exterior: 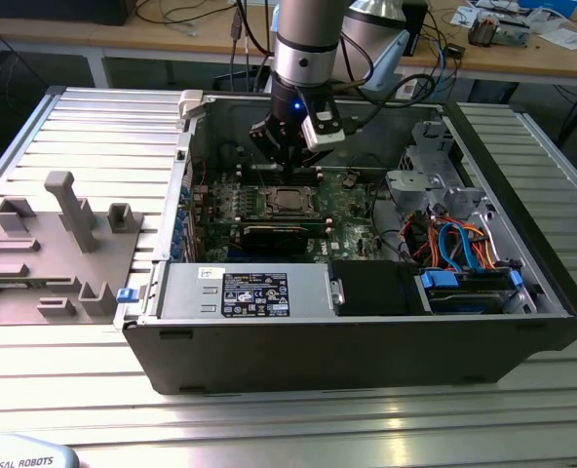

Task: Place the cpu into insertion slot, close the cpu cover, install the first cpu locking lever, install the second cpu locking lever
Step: 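Install the first cpu locking lever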

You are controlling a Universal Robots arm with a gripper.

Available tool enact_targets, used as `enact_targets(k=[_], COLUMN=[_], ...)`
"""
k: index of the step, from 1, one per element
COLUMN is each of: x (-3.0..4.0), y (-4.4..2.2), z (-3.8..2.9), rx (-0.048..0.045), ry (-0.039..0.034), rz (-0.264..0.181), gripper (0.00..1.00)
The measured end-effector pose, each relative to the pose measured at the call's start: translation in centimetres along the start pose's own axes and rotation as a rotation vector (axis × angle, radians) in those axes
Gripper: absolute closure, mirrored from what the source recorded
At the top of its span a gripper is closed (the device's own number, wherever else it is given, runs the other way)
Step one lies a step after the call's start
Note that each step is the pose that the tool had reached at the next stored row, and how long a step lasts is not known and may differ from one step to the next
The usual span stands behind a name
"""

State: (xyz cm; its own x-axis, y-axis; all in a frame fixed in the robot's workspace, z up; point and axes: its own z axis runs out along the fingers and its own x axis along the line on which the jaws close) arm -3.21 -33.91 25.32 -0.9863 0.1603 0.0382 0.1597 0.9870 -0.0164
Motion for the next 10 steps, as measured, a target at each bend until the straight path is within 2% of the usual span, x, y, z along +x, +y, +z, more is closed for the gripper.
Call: enact_targets(k=[10], x=[0.00], y=[0.00], z=[0.00], rx=[0.0004], ry=[-0.0002], rz=[-0.010], gripper=[0.89])
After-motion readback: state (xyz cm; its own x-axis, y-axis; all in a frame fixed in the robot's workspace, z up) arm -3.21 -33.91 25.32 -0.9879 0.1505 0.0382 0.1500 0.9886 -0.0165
